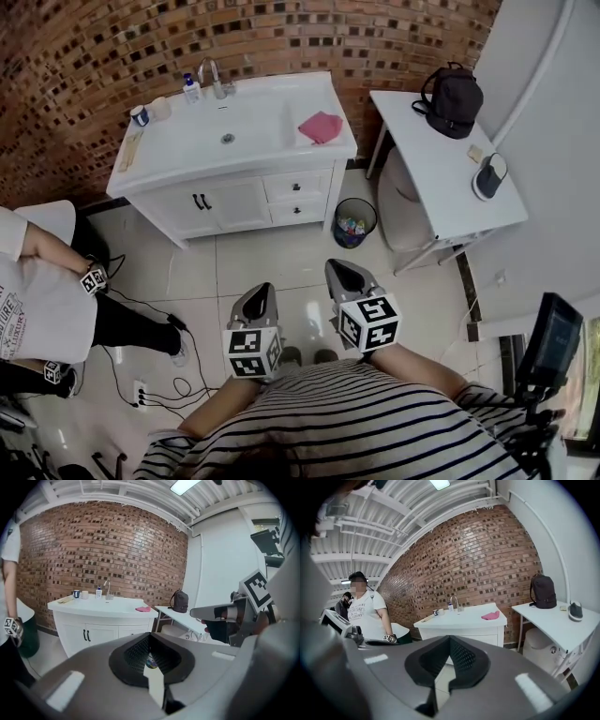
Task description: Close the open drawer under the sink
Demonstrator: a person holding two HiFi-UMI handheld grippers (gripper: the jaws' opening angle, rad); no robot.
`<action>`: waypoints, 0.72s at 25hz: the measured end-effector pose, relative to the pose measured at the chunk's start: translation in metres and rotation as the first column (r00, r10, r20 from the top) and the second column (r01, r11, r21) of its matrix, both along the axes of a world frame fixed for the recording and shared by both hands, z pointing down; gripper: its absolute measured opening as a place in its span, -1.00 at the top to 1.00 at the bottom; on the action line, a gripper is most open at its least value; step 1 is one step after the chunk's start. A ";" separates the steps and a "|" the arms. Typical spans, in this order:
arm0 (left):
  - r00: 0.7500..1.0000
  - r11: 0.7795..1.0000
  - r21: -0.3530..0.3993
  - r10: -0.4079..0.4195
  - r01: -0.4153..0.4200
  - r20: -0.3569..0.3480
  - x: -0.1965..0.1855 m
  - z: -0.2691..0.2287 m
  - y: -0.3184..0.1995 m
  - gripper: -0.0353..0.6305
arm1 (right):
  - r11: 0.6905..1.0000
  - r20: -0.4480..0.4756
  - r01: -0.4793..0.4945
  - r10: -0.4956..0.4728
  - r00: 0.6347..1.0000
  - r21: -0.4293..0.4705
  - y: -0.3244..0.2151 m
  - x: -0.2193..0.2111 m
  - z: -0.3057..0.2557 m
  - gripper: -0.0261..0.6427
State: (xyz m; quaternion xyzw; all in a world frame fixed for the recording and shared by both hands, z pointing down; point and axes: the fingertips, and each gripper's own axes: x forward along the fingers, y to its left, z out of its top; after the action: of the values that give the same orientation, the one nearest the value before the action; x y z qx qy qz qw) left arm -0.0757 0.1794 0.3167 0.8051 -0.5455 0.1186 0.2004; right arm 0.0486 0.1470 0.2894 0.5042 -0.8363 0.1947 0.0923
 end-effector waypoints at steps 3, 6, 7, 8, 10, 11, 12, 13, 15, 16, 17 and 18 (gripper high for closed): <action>0.999 0.999 0.011 0.033 -0.034 0.018 0.000 -0.004 0.002 0.85 | 1.000 -0.013 0.010 -0.010 1.000 0.004 0.003 -0.014 -0.001 0.92; 0.998 0.998 0.016 0.059 -0.059 0.023 0.001 -0.005 0.006 0.85 | 1.000 -0.022 0.030 -0.030 0.999 0.009 0.008 -0.025 -0.001 0.92; 0.998 0.998 0.016 0.066 -0.066 0.022 0.001 -0.005 0.007 0.85 | 0.999 -0.031 0.036 -0.035 0.999 0.015 0.010 -0.028 -0.002 0.92; 0.997 0.997 0.016 0.071 -0.071 0.019 -0.001 -0.005 0.007 0.85 | 0.999 -0.037 0.037 -0.036 0.999 0.019 0.011 -0.031 -0.003 0.92; 0.997 0.997 0.013 0.075 -0.075 0.006 -0.011 -0.006 0.006 0.85 | 0.999 -0.043 0.034 -0.033 0.999 0.020 0.012 -0.041 -0.003 0.92; 0.997 0.997 0.013 0.071 -0.071 0.002 -0.018 -0.007 0.006 0.85 | 0.999 -0.046 0.040 -0.039 0.998 0.019 0.012 -0.050 -0.002 0.92; 0.998 0.998 0.016 0.063 -0.063 0.002 -0.026 -0.008 0.005 0.85 | 0.998 -0.048 0.052 -0.051 0.998 0.018 0.012 -0.061 -0.001 0.92; 0.998 0.998 0.019 0.055 -0.055 0.003 -0.032 -0.009 0.005 0.85 | 0.998 -0.049 0.066 -0.065 0.997 0.018 0.012 -0.069 0.000 0.92; 0.999 0.998 0.024 0.050 -0.050 0.006 -0.031 -0.010 0.006 0.85 | 0.996 -0.048 0.084 -0.083 0.995 0.017 0.012 -0.073 -0.003 0.92; 0.999 0.998 0.023 0.053 -0.053 0.006 -0.026 -0.010 0.007 0.85 | 0.996 -0.051 0.088 -0.087 0.995 0.017 0.013 -0.070 -0.004 0.92; 0.998 0.998 0.021 0.057 -0.057 0.005 -0.020 -0.010 0.009 0.85 | 0.996 -0.056 0.093 -0.092 0.994 0.018 0.015 -0.067 -0.006 0.92; 0.998 0.998 0.019 0.061 -0.061 0.003 -0.014 -0.010 0.011 0.85 | 0.995 -0.061 0.097 -0.096 0.994 0.019 0.017 -0.063 -0.007 0.92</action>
State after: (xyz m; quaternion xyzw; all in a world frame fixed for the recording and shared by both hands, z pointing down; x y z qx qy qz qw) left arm -0.0897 0.1909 0.3068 0.8231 -0.5220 0.1206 0.1883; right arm -0.0141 0.1645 0.2828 0.4697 -0.8587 0.1655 0.1211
